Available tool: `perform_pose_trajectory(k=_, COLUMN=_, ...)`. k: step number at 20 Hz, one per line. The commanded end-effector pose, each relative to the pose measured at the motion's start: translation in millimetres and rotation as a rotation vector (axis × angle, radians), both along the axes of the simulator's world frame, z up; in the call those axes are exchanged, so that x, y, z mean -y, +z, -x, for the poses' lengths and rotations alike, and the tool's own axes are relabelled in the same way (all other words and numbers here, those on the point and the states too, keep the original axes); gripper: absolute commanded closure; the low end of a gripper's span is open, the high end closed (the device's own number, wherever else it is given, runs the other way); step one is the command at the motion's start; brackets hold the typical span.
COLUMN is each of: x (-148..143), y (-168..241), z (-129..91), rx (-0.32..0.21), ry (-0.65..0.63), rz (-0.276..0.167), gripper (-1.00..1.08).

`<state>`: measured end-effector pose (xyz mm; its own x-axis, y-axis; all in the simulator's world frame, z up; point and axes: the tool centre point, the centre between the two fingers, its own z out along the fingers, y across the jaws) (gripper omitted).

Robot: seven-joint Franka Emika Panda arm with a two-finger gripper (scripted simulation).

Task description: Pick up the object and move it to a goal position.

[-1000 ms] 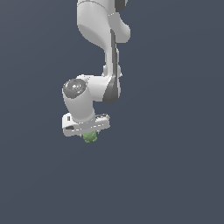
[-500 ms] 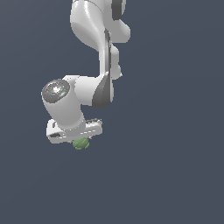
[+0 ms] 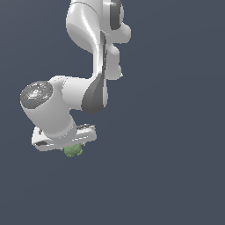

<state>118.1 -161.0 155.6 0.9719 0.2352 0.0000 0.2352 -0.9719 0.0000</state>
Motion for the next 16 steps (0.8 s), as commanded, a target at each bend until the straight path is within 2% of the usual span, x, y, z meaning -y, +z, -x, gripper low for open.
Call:
perform_pose_trajectory(k=1, x=4, y=4, z=-7, rx=0.0, ry=0.0, rz=0.0, gripper=1.08)
perform_pose_trajectory(k=16, x=12, y=13, z=-22, rx=0.0, ry=0.0, rz=0.0, gripper=1.08)
